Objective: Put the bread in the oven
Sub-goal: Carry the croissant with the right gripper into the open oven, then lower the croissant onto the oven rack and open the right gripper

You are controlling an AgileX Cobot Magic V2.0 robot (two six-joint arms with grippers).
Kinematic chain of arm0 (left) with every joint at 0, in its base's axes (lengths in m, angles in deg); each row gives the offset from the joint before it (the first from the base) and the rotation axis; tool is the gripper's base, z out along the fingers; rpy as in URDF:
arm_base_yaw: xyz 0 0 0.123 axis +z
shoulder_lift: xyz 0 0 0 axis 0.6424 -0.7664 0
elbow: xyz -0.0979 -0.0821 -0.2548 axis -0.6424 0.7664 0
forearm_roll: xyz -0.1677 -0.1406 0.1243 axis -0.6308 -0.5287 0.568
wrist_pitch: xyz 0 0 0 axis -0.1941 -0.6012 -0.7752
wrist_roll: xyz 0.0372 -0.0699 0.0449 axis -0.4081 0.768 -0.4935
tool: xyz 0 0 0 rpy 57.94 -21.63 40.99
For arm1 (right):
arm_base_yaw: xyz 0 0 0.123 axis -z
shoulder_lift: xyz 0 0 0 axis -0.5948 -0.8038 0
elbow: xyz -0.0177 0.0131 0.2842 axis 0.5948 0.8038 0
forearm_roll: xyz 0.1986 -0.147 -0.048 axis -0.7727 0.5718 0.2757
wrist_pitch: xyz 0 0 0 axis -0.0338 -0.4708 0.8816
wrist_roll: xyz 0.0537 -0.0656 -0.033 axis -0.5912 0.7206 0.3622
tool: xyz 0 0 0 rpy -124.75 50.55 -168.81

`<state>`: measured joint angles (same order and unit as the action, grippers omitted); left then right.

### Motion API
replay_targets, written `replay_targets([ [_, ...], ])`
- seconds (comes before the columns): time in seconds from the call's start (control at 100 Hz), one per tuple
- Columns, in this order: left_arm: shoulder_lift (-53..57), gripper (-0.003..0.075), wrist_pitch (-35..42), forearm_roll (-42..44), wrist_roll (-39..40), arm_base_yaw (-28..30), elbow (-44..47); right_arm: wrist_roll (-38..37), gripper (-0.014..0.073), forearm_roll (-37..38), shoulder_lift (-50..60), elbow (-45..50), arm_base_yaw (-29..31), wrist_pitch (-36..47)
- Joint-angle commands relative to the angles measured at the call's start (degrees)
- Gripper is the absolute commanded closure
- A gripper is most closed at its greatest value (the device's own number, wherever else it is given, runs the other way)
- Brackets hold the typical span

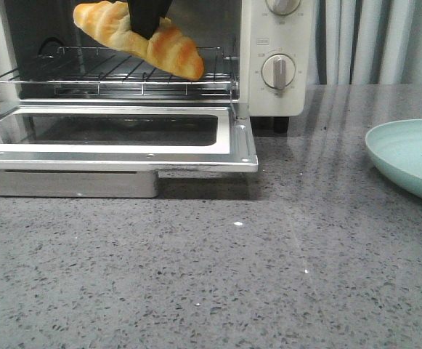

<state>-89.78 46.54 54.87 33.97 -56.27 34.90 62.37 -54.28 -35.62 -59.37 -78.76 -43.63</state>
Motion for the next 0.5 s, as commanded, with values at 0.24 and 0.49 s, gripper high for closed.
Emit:
replay_targets([
  [0.24,-0.47,0.0740,4.68,-0.31,0.40,0.16,-1.90,0.58,0.0659,5.13,1.14,-2.11,0.23,4.24],
  [0.49,-0.47,0.0740,4.68,-0.31,0.40,0.16,-1.90,0.58,0.0483,5.13,0.86,-2.11,0.23,4.12],
])
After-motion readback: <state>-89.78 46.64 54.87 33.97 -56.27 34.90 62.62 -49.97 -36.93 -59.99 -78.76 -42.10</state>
